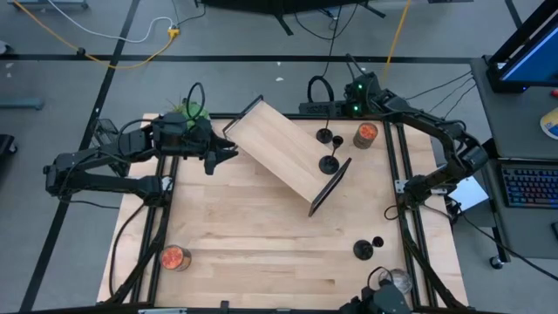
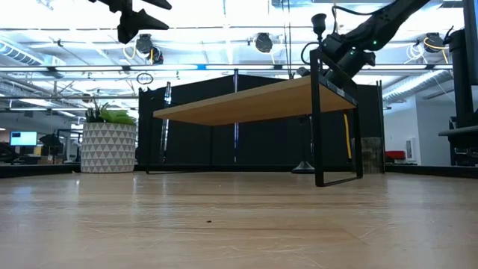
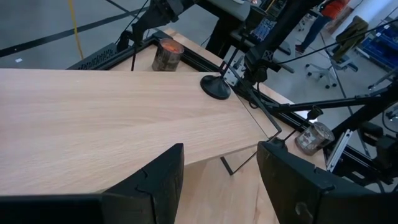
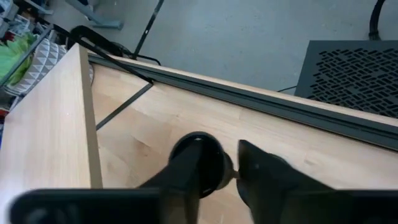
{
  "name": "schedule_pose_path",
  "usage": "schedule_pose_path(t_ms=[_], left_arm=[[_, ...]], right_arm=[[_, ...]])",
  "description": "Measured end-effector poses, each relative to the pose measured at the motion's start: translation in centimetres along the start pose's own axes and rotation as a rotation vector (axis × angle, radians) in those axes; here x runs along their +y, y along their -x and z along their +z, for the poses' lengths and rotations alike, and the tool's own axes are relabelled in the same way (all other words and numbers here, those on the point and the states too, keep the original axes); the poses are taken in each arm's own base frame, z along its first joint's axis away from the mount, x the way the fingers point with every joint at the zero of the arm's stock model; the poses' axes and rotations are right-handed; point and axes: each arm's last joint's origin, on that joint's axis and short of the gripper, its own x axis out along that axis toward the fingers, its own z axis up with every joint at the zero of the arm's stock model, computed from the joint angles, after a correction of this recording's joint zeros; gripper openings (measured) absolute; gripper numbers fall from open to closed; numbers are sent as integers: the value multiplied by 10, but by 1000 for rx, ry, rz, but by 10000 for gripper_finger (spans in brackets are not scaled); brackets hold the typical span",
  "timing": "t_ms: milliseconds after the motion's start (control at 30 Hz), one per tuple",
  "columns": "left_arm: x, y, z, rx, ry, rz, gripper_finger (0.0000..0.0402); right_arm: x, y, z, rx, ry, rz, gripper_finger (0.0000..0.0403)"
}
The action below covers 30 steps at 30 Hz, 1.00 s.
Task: Pick & Place candle stick holders
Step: Put the top black candle holder on the shelf
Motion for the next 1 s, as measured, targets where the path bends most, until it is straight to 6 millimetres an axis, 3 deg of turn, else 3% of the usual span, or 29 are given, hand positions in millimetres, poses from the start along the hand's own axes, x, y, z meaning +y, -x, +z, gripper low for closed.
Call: schedule_pose_path(t_ms=[133,267,733,1000], left_arm=[[0,0,0,0,-12,1,209],[0,0,0,0,-15,0,209],[0,0,0,0,-33,0,209],[0,0,0,0,-33,-1,209]], right_arm=[[0,0,0,1,9,3,28],[2,-1,-4,32,31,-2,7],[4,-2,-16,144,93,16,27],[3,-1,-21,205,122,30,86]])
